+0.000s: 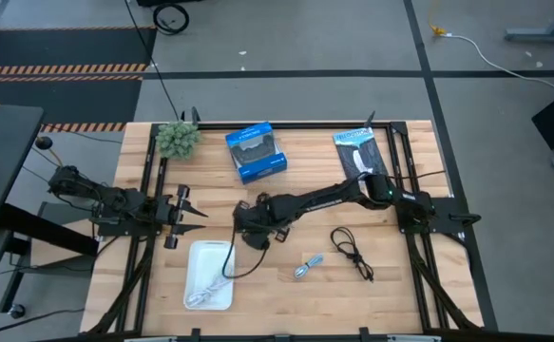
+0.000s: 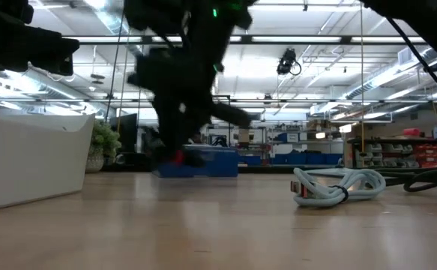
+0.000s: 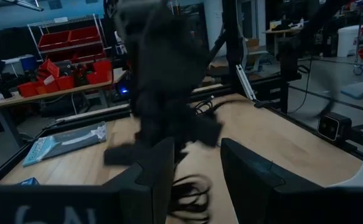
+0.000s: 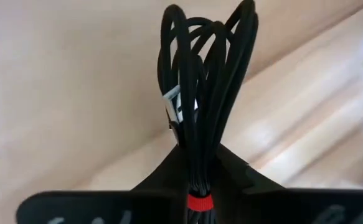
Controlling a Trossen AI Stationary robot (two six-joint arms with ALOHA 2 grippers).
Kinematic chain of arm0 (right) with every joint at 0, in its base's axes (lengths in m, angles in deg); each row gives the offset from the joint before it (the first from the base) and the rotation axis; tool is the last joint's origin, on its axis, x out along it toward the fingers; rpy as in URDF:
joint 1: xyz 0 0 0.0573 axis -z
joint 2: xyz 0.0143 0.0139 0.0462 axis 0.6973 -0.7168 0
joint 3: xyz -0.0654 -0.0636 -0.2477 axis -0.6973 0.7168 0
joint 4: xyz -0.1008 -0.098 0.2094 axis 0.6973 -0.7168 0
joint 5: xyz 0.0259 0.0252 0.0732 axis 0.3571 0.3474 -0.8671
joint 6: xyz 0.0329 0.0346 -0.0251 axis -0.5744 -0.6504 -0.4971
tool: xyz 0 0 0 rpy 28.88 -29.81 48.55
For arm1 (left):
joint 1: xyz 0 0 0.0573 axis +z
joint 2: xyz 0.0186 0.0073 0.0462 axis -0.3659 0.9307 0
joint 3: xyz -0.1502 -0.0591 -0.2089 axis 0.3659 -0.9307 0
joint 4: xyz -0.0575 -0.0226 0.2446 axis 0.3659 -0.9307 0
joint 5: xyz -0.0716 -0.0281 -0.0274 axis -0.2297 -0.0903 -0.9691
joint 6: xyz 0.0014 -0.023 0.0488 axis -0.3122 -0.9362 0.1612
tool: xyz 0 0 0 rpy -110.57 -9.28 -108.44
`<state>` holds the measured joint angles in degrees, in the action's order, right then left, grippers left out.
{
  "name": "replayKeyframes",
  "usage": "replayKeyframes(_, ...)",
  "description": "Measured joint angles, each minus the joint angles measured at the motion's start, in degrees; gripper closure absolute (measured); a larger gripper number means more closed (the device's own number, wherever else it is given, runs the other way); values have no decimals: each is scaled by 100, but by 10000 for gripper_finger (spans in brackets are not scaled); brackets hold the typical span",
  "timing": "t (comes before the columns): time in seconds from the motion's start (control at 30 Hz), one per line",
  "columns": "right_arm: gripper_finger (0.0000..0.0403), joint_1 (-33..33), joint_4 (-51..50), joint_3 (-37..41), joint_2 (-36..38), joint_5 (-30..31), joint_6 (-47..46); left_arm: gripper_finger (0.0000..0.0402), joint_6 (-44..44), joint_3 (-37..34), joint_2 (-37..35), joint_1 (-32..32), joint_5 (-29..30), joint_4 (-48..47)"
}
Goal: Pick and place USB-C Cables
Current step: Put the left black charger cable into the white bin
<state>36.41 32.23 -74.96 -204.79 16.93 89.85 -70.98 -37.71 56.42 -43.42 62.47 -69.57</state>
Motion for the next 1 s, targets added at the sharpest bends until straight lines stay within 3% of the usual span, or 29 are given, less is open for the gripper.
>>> replayKeyframes(0.27, 350, -692, 242, -1093, 5, 401, -38, 260, -2, 0, 2, 0, 0, 2)
replayKeyframes(0.47, 350, -1032, 908, -1273, 11, 725, 17, 260, -1, -1, 1, -2, 0, 1)
replayKeyframes(0.87, 350, -1203, 2885, -1237, 11, -1803, -757, 260, -2, 0, 2, -2, 0, 2)
replayKeyframes(1.0, 350, -1080, 3610, -669, 8, -2043, -1265, 260, -1, 0, 2, -1, 0, 1)
